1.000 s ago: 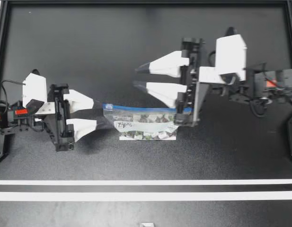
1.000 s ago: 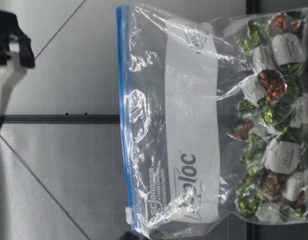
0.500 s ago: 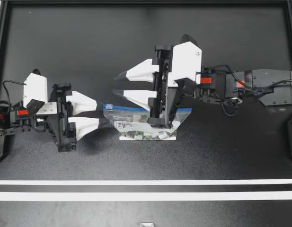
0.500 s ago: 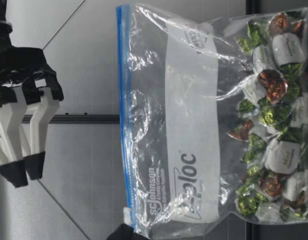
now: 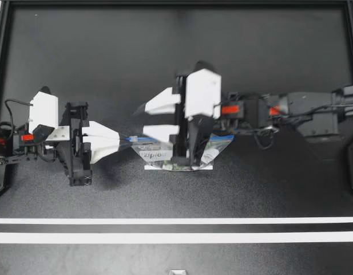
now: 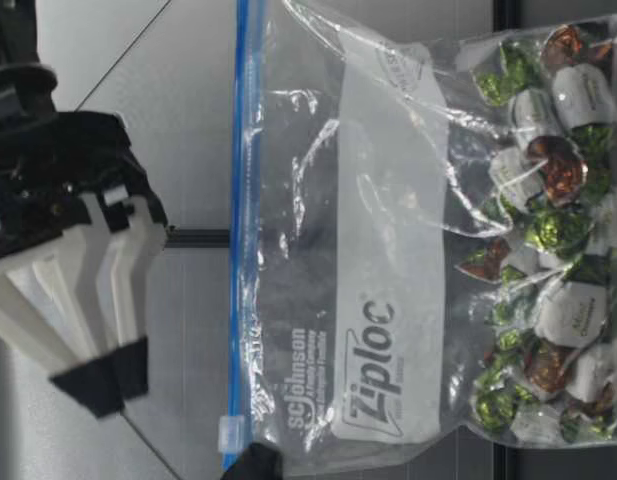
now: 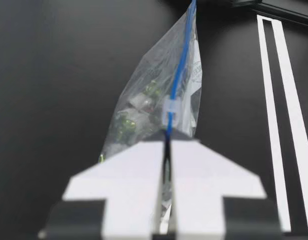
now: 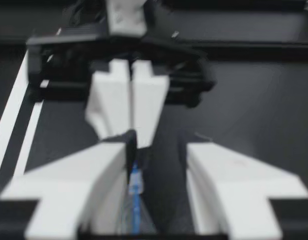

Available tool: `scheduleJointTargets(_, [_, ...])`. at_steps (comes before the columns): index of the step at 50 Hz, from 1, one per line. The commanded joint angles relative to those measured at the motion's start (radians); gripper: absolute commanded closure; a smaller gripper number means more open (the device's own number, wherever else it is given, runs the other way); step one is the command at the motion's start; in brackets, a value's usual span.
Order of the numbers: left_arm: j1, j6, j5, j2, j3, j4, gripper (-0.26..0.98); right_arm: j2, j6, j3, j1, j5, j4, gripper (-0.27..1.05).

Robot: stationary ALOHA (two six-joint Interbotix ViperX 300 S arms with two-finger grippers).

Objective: Slide open the ziploc bag.

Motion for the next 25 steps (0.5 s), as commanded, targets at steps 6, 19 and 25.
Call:
scheduleJointTargets(6, [-0.002,0.009,-0.002,-0.014,-0.018,0.012,0.87,0.041,0.000,-0.087,0.029,0.117,-0.040,0.32])
scheduleJointTargets(19, [0.000,0.015,0.000,-0.015,-0.020,0.028,0.87,0.075,-0.002,-0.114,0.028,0.181,-0.054,0.31])
scheduleJointTargets(25, [-0.002,0.017,0.000,-0.015,-0.018,0.029,0.87,0.077,-0.002,-0.114,0.028,0.193,-0.055,0.31])
